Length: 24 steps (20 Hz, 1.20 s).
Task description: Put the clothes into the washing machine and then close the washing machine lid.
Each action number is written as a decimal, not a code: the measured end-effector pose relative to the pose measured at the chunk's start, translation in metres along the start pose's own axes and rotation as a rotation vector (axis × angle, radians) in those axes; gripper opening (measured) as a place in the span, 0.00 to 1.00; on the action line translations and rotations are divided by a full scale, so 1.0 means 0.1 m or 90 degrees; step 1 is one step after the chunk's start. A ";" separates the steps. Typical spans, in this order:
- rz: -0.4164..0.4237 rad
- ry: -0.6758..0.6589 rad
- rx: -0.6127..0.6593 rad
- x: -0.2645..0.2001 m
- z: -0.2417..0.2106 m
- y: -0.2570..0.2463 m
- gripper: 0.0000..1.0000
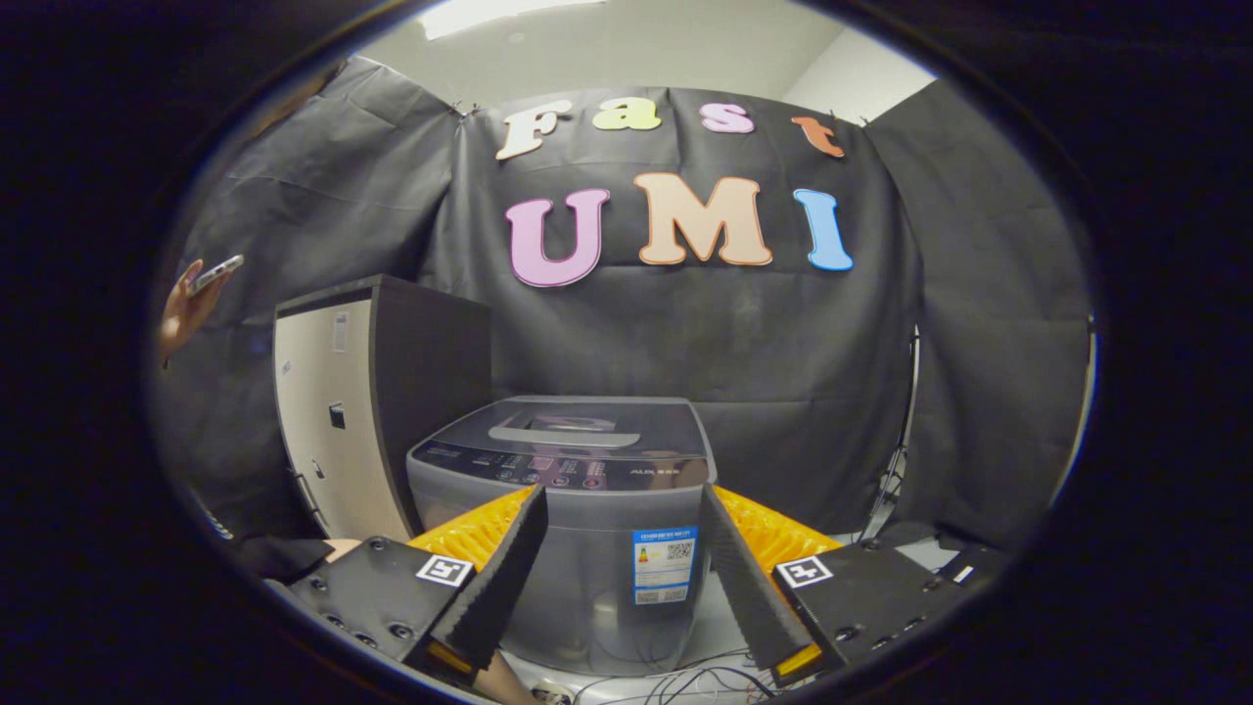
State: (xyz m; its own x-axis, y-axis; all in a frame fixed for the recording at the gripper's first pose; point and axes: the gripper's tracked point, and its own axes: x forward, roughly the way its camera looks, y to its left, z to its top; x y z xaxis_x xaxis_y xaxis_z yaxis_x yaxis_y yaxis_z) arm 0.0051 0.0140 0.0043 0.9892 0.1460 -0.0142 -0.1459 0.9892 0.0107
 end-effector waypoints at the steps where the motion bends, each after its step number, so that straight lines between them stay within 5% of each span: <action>1: -0.001 0.000 0.000 0.01 0.00 0.00 0.97; 24: -0.005 -0.001 0.000 0.00 -0.01 0.00 0.97</action>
State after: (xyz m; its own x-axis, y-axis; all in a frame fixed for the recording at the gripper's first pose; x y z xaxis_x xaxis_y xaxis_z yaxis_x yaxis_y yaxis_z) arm 0.0055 0.0140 0.0035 0.9902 0.1390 -0.0132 -0.1389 0.9903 0.0105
